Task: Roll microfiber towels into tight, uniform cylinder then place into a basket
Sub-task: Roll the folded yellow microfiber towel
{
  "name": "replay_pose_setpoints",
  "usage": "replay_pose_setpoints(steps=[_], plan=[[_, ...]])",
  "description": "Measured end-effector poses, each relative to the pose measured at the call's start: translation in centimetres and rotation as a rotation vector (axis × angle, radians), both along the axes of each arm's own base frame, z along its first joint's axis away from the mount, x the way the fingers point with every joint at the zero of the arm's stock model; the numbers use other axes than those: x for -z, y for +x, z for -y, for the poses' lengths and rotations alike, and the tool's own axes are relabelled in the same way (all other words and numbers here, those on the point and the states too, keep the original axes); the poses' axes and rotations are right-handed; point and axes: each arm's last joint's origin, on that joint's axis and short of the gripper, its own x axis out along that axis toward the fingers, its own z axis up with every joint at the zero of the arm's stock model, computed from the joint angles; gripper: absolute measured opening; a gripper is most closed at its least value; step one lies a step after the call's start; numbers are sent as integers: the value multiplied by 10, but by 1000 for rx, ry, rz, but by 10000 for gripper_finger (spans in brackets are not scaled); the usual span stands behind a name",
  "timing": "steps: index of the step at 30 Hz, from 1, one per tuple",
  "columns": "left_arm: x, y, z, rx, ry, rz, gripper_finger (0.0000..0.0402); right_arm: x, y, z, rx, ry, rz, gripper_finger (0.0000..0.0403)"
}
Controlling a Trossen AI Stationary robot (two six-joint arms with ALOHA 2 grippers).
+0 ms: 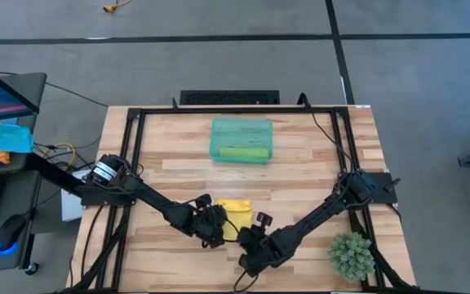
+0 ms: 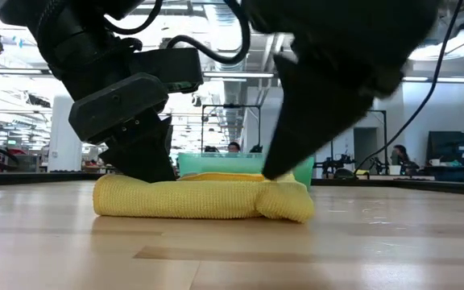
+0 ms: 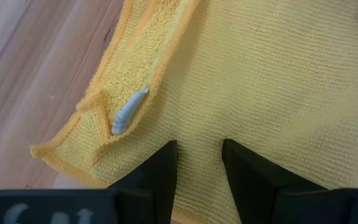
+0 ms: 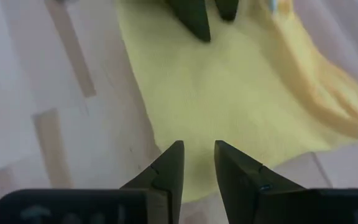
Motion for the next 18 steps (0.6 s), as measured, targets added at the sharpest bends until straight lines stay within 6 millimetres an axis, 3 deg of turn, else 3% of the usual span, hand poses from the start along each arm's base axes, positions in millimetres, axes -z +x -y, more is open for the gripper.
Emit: replay_pose_setpoints(steps=[4,18], plan=[[0,0,0,1,2,-2,127,12,-1,8,26,42,-22,111],[-5,-6,0,151,105,-162,127,14,-4,11,33,82,-88,111]])
